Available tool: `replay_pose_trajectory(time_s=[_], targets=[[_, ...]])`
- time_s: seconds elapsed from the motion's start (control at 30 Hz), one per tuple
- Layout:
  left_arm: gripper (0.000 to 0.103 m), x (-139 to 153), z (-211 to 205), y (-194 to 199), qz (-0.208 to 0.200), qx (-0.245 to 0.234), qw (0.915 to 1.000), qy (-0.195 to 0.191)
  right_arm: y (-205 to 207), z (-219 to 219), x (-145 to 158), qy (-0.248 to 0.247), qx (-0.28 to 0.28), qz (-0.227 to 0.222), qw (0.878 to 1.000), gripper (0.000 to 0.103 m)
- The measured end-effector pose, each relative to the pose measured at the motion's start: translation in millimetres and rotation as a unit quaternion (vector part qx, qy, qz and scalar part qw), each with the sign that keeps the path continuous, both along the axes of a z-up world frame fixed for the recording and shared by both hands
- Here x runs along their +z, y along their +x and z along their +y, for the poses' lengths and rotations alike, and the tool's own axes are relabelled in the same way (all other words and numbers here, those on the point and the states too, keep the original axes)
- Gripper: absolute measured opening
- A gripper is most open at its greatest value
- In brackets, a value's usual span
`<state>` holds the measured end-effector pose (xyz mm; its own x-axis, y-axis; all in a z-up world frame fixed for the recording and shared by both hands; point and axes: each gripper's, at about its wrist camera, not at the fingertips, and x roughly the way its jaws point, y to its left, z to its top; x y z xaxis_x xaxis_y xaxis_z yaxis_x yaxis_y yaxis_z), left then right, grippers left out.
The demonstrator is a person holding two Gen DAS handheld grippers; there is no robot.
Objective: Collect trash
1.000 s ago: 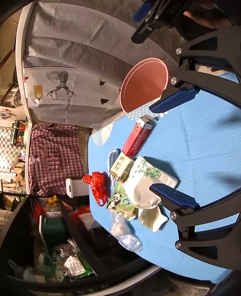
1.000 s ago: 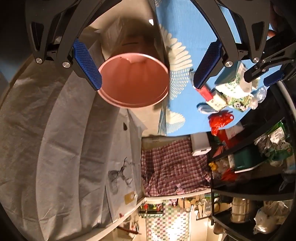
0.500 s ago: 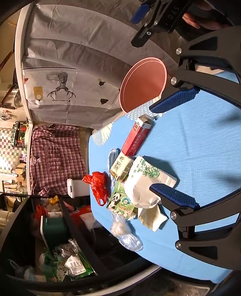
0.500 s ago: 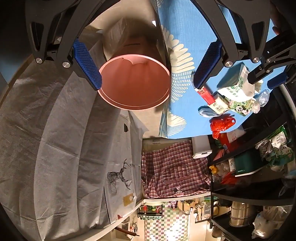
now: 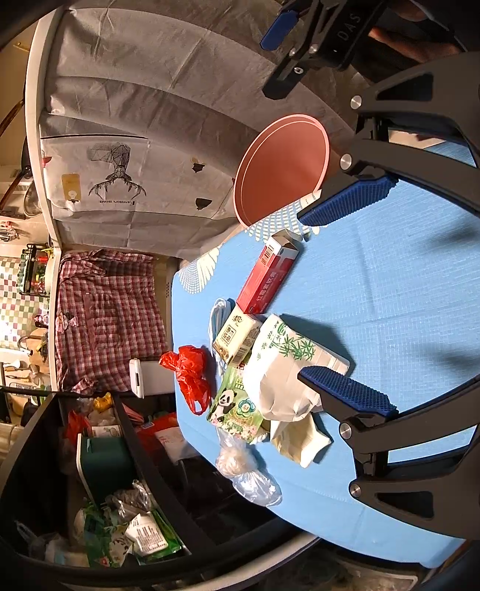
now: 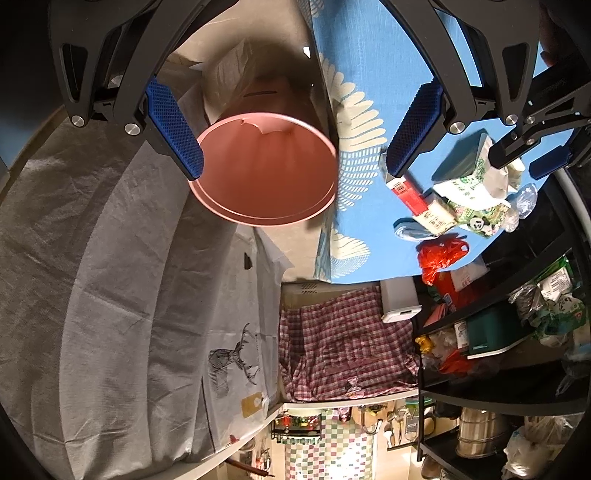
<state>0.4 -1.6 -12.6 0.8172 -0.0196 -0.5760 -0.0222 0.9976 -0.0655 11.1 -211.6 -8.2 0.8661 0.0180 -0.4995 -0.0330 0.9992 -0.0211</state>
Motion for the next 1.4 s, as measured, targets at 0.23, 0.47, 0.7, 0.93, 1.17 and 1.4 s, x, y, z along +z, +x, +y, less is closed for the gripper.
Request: replay_pose_trajectory(time_s=[0.23, 0.47, 0.7, 0.93, 1.17, 1.4], targets=[[0.076, -1.3, -1.0, 1.2, 0.0, 0.0, 1.0, 0.001, -1.2, 4.2, -1.1, -0.011, 0.001, 0.0, 1.0, 0.097], [0.076, -1.5, -0.9, 1.9, 0.0, 0.0, 1.0, 0.001, -0.2, 1.2, -1.4, -0.011, -0.005, 0.002, 1.0, 0.097], [0.076, -1.5, -0.5, 1.8, 0.001, 0.0, 1.0, 0.0, 0.4, 1.6, -1.2, -0.013, -0.001, 0.005, 1.0, 0.097], [0.076, -1.8, -0.6, 2.0, 0.0, 0.0, 1.0, 0.0, -0.4, 2.5, -1.1, -0.014, -0.001, 0.005, 1.0, 0.097], [0.076, -1.9, -0.4, 1.7, 0.001, 0.0, 1.0, 0.0, 0.1, 2.0, -0.3, -0.014, -0.003, 0.003, 1.0, 0.097], [0.076, -2.7, -0.4, 2.7, 0.001, -0.001, 1.0, 0.001, 0.4, 1.2, -0.1, -0.014, -0.003, 0.002, 1.0, 0.097]])
